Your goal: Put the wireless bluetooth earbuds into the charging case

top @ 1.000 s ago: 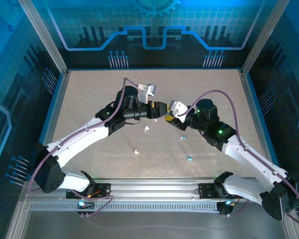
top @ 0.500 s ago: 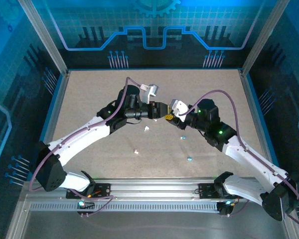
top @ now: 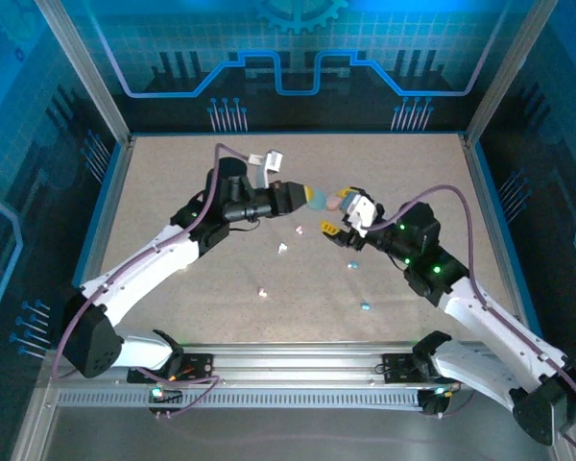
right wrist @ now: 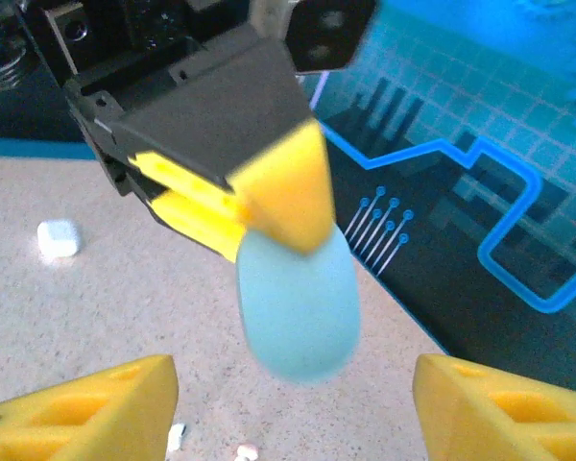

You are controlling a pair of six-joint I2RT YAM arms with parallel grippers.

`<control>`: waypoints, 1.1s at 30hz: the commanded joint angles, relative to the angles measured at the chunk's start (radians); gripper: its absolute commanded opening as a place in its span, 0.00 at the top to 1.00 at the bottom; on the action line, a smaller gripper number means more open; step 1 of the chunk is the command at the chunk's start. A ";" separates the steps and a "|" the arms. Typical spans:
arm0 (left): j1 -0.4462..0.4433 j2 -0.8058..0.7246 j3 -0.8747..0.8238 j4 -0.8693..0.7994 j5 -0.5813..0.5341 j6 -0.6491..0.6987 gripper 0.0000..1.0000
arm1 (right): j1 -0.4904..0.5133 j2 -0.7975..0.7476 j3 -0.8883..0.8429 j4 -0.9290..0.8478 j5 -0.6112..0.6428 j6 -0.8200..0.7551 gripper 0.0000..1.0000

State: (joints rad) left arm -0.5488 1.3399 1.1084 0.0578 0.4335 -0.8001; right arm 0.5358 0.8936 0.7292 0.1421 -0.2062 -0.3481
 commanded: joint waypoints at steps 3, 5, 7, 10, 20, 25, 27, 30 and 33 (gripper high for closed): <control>0.024 -0.051 -0.054 0.149 0.057 -0.211 0.98 | -0.108 -0.011 -0.054 0.137 -0.072 0.061 0.28; 0.025 -0.051 -0.066 0.174 0.070 -0.255 0.98 | -0.135 0.014 -0.015 0.065 -0.150 0.086 0.31; 0.025 -0.047 -0.080 0.209 0.082 -0.299 0.98 | -0.137 0.027 -0.019 0.119 -0.207 0.116 0.32; 0.023 -0.043 -0.099 0.262 0.092 -0.347 0.98 | -0.137 0.063 -0.009 0.221 -0.270 0.163 0.33; 0.017 -0.144 -0.146 0.244 -0.060 -0.178 0.97 | -0.166 0.154 0.169 0.003 -0.131 0.515 0.28; 0.009 -0.182 -0.151 0.217 -0.152 -0.098 0.96 | -0.201 0.226 0.318 -0.197 -0.290 0.739 0.30; 0.003 -0.199 -0.179 0.239 -0.217 -0.098 0.96 | -0.201 0.241 0.346 -0.255 -0.234 0.830 0.30; 0.000 -0.190 -0.174 0.202 -0.230 -0.085 0.96 | -0.197 0.265 0.409 -0.388 -0.208 0.791 0.31; -0.024 -0.160 -0.121 0.051 -0.207 0.025 0.95 | -0.204 0.303 0.493 -0.606 -0.014 0.790 0.30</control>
State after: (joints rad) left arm -0.5514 1.1606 0.9417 0.2203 0.2459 -0.8860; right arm 0.3435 1.1748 1.1538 -0.2157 -0.3672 0.3981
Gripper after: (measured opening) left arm 0.256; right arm 0.694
